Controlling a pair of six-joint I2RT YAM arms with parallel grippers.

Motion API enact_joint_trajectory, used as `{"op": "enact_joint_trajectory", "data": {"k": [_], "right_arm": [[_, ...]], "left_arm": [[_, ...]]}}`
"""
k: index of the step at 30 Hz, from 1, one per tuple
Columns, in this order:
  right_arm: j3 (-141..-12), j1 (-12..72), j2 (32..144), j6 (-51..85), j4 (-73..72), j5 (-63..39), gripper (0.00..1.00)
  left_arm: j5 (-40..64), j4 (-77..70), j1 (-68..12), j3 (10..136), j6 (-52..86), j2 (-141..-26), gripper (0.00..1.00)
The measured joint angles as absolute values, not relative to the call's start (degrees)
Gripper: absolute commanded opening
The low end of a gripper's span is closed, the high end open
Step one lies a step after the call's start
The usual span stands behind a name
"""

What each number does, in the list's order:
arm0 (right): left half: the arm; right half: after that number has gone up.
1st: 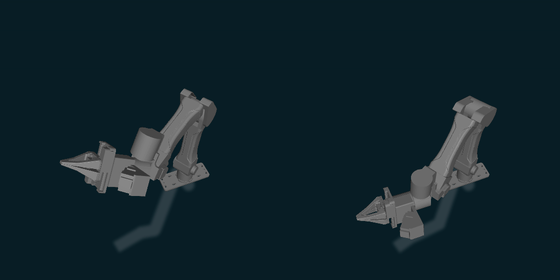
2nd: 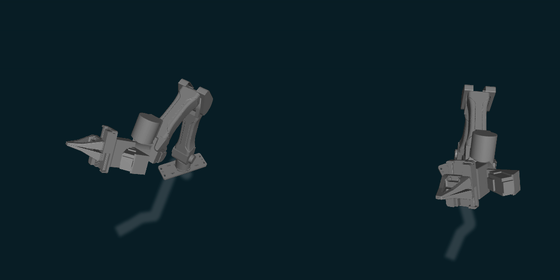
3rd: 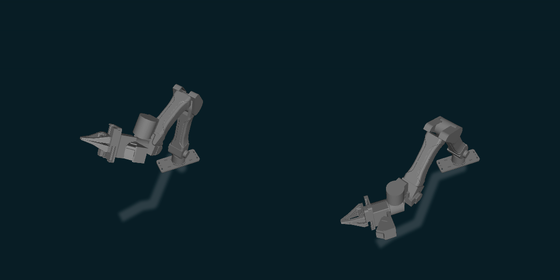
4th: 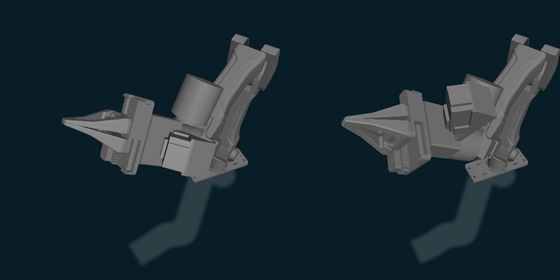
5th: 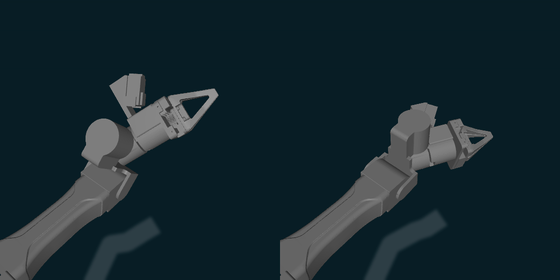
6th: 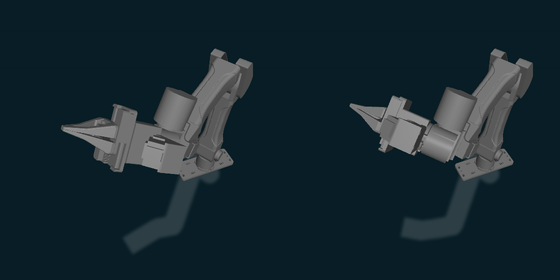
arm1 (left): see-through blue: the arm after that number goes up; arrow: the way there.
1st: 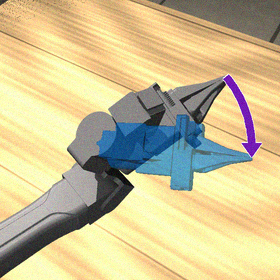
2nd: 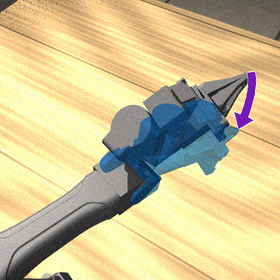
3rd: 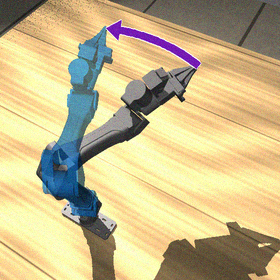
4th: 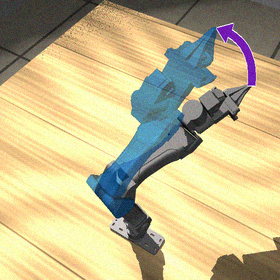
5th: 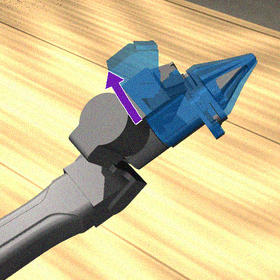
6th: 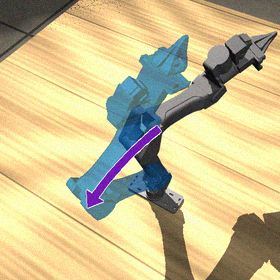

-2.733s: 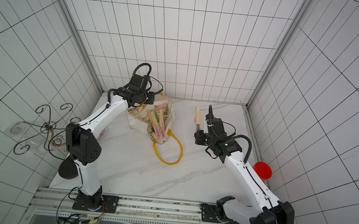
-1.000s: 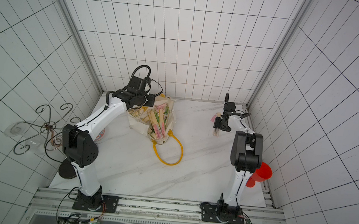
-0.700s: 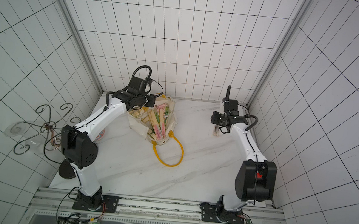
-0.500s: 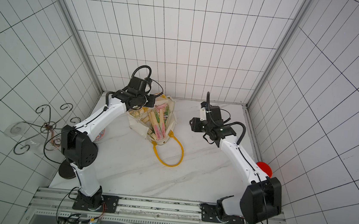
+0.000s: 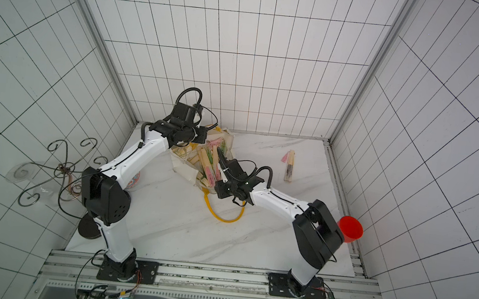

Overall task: Take out the folding fans from the tote bags
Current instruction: Pick up the folding fan from the canvas bag.

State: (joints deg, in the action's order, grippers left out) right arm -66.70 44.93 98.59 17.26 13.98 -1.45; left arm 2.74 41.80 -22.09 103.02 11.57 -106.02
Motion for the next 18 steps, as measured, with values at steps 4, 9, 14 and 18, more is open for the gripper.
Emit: {"op": "enact_joint_trajectory", "data": {"k": [4, 9, 14, 18], "right_arm": [[-71.22, 44.93, 104.53, 16.97, 14.31, -0.21, 0.63], [-79.07, 44.91, 109.8, 16.25, 14.35, 0.91, 0.69], [-84.38, 44.6, 114.08, 15.4, 14.46, 1.04, 0.71], [-87.05, 44.21, 117.14, 15.18, 14.74, 0.69, 0.7]], "left_arm": [[2.85, 41.85, -22.09, 103.02, 11.57, -106.02, 0.0], [2.9, 41.87, -22.09, 103.02, 11.55, -106.02, 0.0], [3.05, 42.04, -22.09, 103.02, 11.55, -106.02, 0.0], [3.09, 42.19, -22.06, 103.02, 11.53, -106.02, 0.0]]}}
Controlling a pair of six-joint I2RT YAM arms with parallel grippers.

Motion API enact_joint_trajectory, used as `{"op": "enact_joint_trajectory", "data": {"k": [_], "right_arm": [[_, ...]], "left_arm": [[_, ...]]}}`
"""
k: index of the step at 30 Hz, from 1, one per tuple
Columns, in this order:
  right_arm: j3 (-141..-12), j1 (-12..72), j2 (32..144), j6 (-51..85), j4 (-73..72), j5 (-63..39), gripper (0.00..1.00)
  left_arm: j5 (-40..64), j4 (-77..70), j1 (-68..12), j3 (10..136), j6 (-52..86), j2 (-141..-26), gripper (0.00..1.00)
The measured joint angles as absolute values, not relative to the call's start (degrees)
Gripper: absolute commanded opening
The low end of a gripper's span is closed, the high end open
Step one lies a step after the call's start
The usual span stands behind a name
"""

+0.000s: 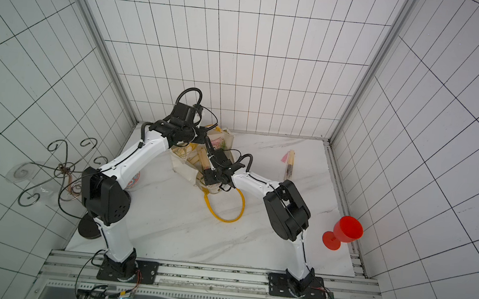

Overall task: Take out the folding fans from the tote bags
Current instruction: Pick up the folding fan from the canvas bag.

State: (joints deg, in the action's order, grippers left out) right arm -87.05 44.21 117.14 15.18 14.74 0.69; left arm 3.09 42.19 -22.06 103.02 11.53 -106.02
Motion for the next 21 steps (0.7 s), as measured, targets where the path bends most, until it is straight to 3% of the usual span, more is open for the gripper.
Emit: {"op": "enact_joint_trajectory", "data": {"k": [14, 21], "right_arm": [[-92.53, 43.29, 123.02, 15.18, 16.25, -1.5, 0.53], [-92.64, 43.27, 123.15, 15.25, 16.27, -2.72, 0.38]], "left_arm": [[3.31, 42.26, -22.2, 102.91, 11.53, -106.02, 0.0], [3.31, 42.26, -22.33, 102.89, 11.53, -106.02, 0.0]]}}
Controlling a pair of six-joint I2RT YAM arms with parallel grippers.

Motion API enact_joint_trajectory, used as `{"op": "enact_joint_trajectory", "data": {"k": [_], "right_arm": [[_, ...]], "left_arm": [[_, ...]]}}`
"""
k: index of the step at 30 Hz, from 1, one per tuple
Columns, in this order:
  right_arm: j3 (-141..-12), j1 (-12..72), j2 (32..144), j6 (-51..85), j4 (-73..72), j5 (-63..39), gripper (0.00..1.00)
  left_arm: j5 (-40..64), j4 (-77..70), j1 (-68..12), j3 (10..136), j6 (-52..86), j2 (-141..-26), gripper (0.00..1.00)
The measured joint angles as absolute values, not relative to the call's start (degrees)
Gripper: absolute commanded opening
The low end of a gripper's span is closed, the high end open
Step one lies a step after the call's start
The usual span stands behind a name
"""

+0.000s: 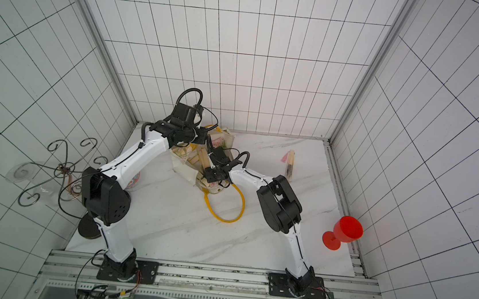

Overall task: Take out the folding fans from the tote bags
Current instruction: Pick up the folding fan from the canvas bag.

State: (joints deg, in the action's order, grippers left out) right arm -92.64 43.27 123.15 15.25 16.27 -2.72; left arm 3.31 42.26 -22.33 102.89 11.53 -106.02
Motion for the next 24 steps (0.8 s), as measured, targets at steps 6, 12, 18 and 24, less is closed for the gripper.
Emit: {"op": "enact_joint_trajectory", "data": {"k": [6, 12, 18, 24], "right_arm": [[-92.64, 43.27, 123.15, 15.31, 16.27, -3.27, 0.35], [-92.64, 43.27, 123.07, 15.49, 16.29, -3.27, 0.29], [-92.64, 43.27, 121.16, 15.59, 17.69, -3.16, 0.24], [-92.64, 43.29, 117.14, 15.84, 18.7, -2.63, 0.23]], "left_arm": [[3.31, 42.26, -22.35, 102.89, 11.53, -106.02, 0.0], [3.31, 42.26, -22.35, 102.89, 11.53, -106.02, 0.0], [3.31, 42.26, -22.35, 102.89, 11.53, -106.02, 0.0], [3.31, 42.26, -22.39, 102.87, 11.53, -106.0, 0.0]]}}
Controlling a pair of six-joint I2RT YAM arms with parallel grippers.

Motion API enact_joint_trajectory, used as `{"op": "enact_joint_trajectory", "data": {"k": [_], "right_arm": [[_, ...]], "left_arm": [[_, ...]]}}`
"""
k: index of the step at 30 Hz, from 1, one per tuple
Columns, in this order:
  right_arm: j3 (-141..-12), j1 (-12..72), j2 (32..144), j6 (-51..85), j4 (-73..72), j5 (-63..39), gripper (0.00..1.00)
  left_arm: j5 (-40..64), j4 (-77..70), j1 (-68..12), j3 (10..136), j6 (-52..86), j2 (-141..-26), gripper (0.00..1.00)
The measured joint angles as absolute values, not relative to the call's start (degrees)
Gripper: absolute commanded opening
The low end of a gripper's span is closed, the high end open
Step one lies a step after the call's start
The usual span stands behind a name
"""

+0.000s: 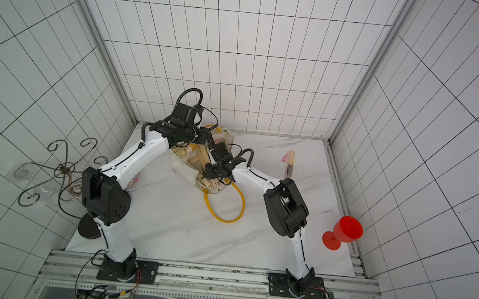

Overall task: Take out the folding fans from the tote bags
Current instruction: Pick up the folding fan from the canvas bag.

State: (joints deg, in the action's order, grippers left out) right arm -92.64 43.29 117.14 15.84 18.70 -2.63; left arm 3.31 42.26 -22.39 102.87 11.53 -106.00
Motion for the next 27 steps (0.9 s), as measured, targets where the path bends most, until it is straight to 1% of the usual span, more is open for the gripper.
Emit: {"op": "enact_joint_trajectory", "data": {"k": [8, 12, 18, 27], "right_arm": [[-92.38, 43.29, 111.46, 16.78, 21.02, -1.98, 0.19], [-90.08, 43.29, 106.83, 17.65, 21.28, -1.8, 0.16], [-84.05, 43.44, 99.92, 18.59, 22.06, -1.23, 0.1], [-72.42, 43.55, 88.58, 20.4, 23.07, -0.27, 0.09]], "left_arm": [[3.29, 42.26, -22.46, 102.89, 11.55, -105.75, 0.0], [3.25, 42.26, -22.44, 102.89, 11.57, -105.73, 0.0], [3.01, 42.24, -22.46, 102.89, 11.6, -105.71, 0.0], [2.79, 42.24, -22.46, 102.87, 11.81, -105.71, 0.0]]}}
